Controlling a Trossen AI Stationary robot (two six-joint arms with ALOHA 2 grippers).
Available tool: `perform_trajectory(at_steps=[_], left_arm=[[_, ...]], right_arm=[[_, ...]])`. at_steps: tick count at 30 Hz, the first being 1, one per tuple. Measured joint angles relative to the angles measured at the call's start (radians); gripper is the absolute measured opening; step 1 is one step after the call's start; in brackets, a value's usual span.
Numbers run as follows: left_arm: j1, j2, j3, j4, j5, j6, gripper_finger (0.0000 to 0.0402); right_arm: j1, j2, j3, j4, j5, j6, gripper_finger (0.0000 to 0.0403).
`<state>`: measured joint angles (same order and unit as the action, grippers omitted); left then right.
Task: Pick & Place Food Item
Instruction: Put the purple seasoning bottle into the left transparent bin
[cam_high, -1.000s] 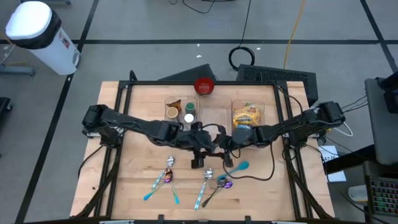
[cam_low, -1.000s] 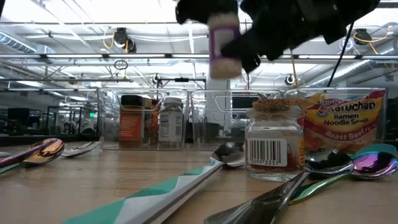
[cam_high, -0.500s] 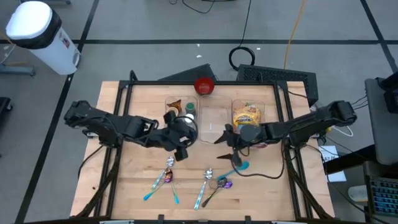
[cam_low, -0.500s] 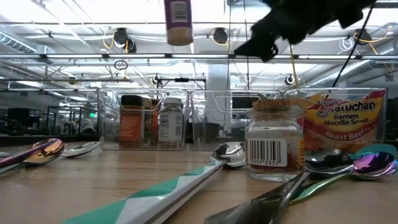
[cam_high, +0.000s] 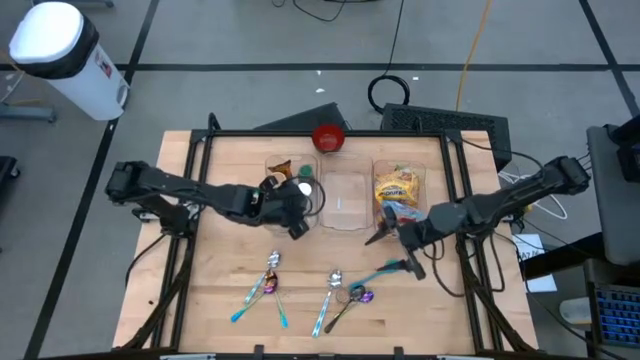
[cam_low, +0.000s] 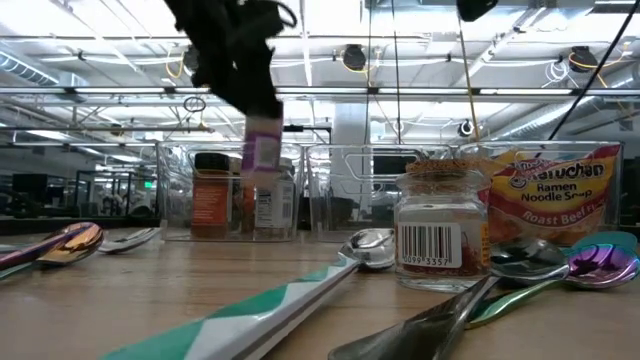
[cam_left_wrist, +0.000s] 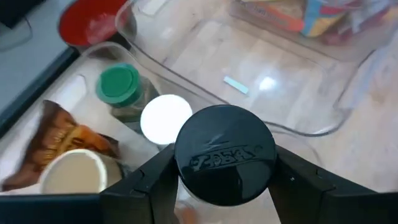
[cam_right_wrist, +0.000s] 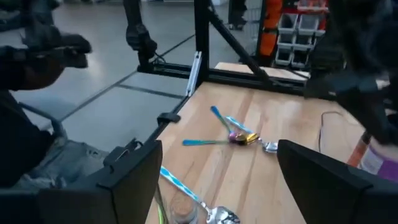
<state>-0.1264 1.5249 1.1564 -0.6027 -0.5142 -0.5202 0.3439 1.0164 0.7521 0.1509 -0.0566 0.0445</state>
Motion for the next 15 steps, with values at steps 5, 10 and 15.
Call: perform_trajectory(at_steps=[5,10,15], left_arm=[[0.063,0.0,-0.087,0.143,0.077,0.029,0.0207],[0.098,0.0,-0.158,0.267,0.098,0.048,0.021],[0.12,0.0,-0.203,0.322,0.115,0.046,0.0208]], right_arm=[[0.007,-0.027,-0.013,0.006,0.004,-0.005,0.0313],[0.007,-0.028,-0.014,0.003,0.008,-0.007,0.0313],[0.007,-0.028,-0.014,0.002,0.009,-0.008,0.0313]])
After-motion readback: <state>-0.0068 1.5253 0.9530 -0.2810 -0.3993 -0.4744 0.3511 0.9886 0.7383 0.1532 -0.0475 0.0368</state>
